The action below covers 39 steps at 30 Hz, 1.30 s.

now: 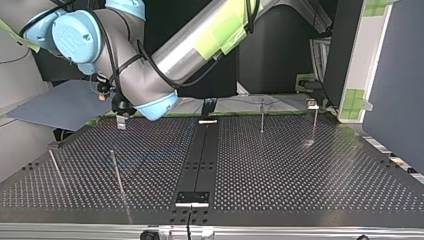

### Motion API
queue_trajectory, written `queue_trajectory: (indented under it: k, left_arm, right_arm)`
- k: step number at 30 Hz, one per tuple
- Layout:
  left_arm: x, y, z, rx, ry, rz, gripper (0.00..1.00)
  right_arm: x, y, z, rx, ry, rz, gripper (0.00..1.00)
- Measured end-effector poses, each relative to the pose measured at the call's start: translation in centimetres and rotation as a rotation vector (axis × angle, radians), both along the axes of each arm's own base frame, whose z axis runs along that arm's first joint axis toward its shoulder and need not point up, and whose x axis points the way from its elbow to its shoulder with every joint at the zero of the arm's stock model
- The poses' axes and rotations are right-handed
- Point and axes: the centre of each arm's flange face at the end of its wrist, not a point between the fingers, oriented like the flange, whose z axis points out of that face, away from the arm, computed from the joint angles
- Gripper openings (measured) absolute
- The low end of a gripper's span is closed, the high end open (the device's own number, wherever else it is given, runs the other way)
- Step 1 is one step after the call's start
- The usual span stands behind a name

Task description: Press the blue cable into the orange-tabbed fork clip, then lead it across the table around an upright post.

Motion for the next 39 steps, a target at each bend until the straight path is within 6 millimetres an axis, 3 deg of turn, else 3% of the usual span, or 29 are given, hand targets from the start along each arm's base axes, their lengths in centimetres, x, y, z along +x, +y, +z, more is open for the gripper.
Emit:
queue_trajectory:
  k: [7, 18, 39]
  left_arm:
    - [-0.2, 0.4, -1.5, -0.016, 0.029, 0.03, 0.98]
    - [0.3, 1.7, 0.6, -0.069, -0.013, 0.103, 0.98]
    - [0.3, 1.9, 0.8, -0.077, -0.018, 0.118, 0.98]
  right_arm:
    - [0.1, 0.0, 0.0, 0.0, 0.0, 0.004, 0.0]
    - [0.2, 0.0, 0.0, 0.001, 0.0, 0.005, 0.0]
    - [0.2, 0.0, 0.0, 0.0, 0.001, 0.006, 0.0]
